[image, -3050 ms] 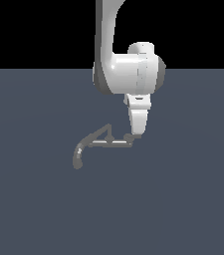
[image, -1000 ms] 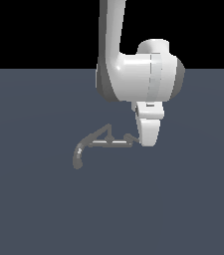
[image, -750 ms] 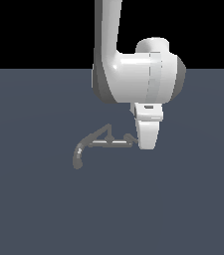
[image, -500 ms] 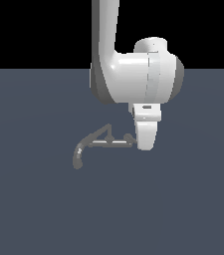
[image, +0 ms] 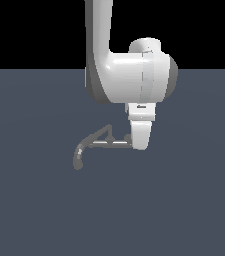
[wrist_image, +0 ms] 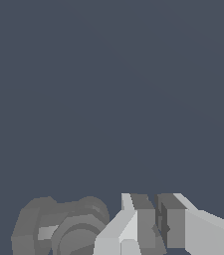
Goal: Turn on the faucet by rotating a designated handle.
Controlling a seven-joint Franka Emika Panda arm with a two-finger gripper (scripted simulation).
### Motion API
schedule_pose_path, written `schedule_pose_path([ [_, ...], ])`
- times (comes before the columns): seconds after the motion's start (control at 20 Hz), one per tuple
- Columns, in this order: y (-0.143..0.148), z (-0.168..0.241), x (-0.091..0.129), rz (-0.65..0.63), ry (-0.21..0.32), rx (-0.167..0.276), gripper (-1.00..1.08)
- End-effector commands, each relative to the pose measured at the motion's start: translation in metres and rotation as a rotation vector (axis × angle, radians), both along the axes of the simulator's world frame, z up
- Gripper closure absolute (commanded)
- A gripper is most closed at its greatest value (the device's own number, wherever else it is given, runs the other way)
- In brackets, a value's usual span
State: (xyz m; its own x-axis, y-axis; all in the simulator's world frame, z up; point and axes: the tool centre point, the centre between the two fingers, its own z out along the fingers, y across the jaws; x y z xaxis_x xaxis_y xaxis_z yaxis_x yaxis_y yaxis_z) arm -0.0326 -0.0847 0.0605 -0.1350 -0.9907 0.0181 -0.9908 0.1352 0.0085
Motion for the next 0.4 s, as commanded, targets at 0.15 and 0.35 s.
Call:
schedule_pose_path([
  [0.15, 0.045, 0.0, 0.022, 0.054, -0.008, 0.013, 1.08],
  [0.35, 0.062, 0.0, 0.031, 0.07, -0.01, 0.017, 1.08],
])
